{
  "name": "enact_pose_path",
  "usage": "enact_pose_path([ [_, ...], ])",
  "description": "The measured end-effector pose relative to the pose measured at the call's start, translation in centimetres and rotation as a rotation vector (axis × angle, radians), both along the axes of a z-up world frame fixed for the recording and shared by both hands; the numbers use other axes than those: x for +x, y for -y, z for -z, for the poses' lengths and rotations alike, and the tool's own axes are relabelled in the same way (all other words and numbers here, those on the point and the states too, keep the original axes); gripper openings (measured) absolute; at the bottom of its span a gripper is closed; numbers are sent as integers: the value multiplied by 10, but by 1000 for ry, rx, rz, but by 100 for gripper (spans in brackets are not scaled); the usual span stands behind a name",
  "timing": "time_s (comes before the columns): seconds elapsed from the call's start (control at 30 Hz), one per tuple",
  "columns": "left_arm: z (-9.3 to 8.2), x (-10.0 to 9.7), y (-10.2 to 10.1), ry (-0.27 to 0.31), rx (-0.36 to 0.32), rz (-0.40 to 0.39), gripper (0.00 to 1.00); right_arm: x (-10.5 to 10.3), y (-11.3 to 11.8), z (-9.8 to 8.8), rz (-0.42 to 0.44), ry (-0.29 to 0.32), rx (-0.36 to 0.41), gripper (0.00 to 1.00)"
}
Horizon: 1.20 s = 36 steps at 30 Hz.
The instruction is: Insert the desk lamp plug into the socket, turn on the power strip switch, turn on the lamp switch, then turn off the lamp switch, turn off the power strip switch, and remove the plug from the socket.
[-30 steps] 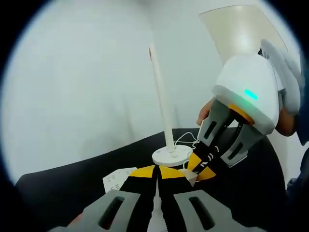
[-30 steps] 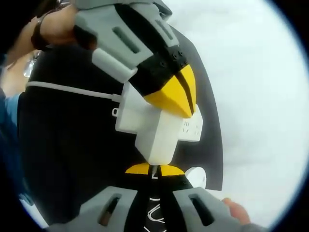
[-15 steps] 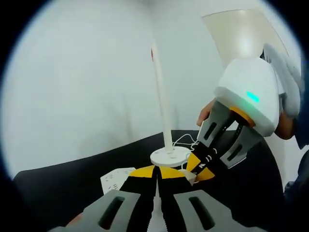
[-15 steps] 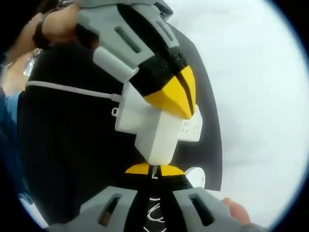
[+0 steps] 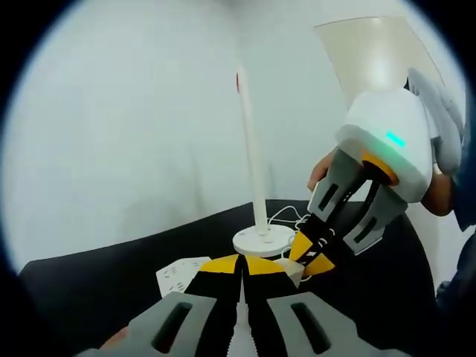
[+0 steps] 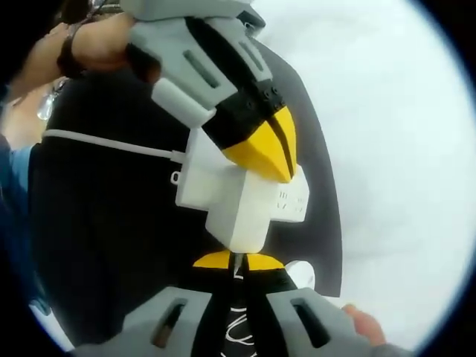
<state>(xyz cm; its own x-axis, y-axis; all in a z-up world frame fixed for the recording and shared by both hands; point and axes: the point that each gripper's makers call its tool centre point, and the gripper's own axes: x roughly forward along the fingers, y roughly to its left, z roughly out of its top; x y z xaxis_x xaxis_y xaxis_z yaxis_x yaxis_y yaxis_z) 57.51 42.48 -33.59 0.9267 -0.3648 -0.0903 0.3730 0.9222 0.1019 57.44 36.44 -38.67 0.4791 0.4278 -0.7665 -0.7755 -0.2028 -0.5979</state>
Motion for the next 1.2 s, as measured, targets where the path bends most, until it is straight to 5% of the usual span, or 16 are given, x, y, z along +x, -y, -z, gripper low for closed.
enact_pose_path([
  [0.23,2,3,8,-44,48,31,0,1,-1,-2,-2,-2,-11,7],
  [0.73,5,6,25,12,35,103,0,0,4,8,-6,-28,-7,7],
  [1.2,4,7,18,30,10,110,0,1,-1,-1,-6,-28,19,7],
])
